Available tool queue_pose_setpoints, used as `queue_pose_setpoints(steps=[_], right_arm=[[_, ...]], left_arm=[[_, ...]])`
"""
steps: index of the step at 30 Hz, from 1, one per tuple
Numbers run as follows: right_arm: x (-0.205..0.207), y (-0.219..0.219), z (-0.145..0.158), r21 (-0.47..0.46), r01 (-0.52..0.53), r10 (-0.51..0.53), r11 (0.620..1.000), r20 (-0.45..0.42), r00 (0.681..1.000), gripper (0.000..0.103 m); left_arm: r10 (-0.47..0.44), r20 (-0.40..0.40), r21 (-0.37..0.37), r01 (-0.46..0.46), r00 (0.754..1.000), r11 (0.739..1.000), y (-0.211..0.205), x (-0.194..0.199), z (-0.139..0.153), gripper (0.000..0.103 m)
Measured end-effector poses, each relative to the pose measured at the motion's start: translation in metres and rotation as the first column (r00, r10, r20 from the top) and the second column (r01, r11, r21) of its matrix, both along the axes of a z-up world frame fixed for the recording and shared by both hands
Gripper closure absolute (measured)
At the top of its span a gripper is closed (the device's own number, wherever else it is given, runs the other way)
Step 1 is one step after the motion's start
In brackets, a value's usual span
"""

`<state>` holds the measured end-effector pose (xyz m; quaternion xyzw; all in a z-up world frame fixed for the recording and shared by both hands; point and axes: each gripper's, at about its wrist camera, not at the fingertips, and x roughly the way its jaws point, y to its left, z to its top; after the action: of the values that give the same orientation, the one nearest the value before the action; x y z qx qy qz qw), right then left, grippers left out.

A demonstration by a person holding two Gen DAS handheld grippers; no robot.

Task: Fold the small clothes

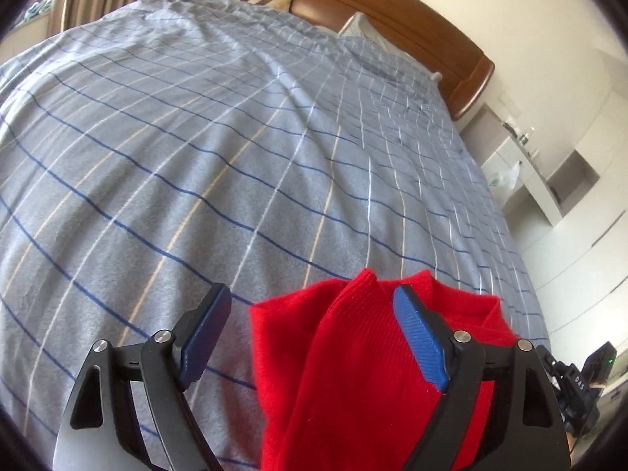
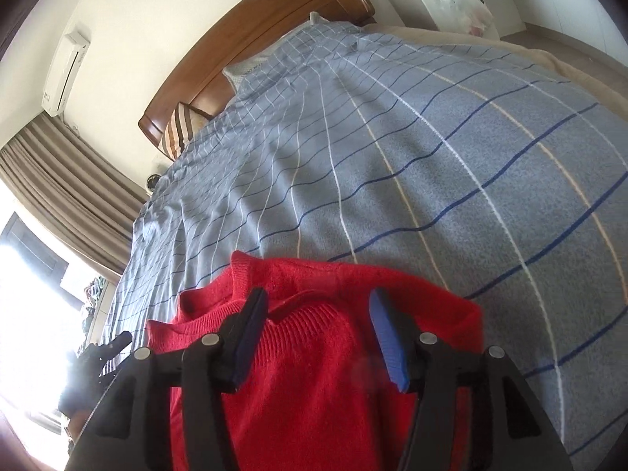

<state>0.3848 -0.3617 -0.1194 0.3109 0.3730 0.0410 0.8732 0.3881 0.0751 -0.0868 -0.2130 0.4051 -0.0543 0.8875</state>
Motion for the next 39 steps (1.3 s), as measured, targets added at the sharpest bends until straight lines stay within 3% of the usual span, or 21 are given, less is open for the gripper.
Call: queue_pose_setpoints(steps=[5, 9, 13, 16, 22, 24, 31, 36, 39], right_arm=[[-0.044, 0.013, 0.026, -0.107, -0.085, 0.090, 0.991, 0.045, 0.995, 0.046], [-0.107, 0.038, 0.041, -0.252, -0.178, 0.206, 0.951, 0.086, 0.975, 0.040], [-0.175, 0.064, 0.037, -0.373, -0.227, 0.280, 0.900, 0.093, 0.956, 0.034], [-0.207, 0.074, 0.021, -0.389, -0.239, 0.284, 0.890, 0.060, 0.957, 0.032], [-0.226, 0.083, -0.026, -0.428, -0.201, 0.227, 0.881, 0.009, 0.974, 0.032], [-0.227, 0.081, -0.036, -0.417, -0.187, 0.219, 0.889, 0.029, 0.975, 0.031], [-0.227, 0.073, -0.039, -0.367, -0.185, 0.220, 0.912, 0.056, 0.974, 0.029], [-0.226, 0.079, -0.039, -0.393, -0.179, 0.216, 0.902, 0.053, 0.975, 0.029], [-0.226, 0.079, -0.039, -0.395, -0.175, 0.213, 0.902, 0.053, 0.976, 0.029]], left_arm=[[-0.064, 0.015, 0.048, 0.064, 0.998, 0.997, 0.007, -0.051, 0.010, 0.016], [-0.136, 0.023, 0.164, 0.131, 0.990, 0.978, 0.004, -0.116, 0.009, 0.010], [-0.183, 0.012, 0.270, 0.173, 0.983, 0.947, 0.002, -0.175, -0.006, 0.009], [-0.178, 0.010, 0.315, 0.166, 0.984, 0.934, 0.002, -0.202, -0.022, 0.009], [-0.159, 0.047, 0.373, 0.130, 0.986, 0.919, -0.004, -0.205, -0.047, 0.004], [-0.168, 0.052, 0.388, 0.135, 0.984, 0.912, -0.007, -0.207, -0.051, 0.002], [-0.167, 0.019, 0.386, 0.147, 0.986, 0.911, -0.006, -0.208, -0.044, 0.001], [-0.089, 0.081, 0.386, 0.051, 0.993, 0.921, 0.006, -0.201, -0.026, 0.001], [-0.069, 0.008, 0.391, 0.061, 0.998, 0.918, 0.009, -0.185, -0.045, 0.001]])
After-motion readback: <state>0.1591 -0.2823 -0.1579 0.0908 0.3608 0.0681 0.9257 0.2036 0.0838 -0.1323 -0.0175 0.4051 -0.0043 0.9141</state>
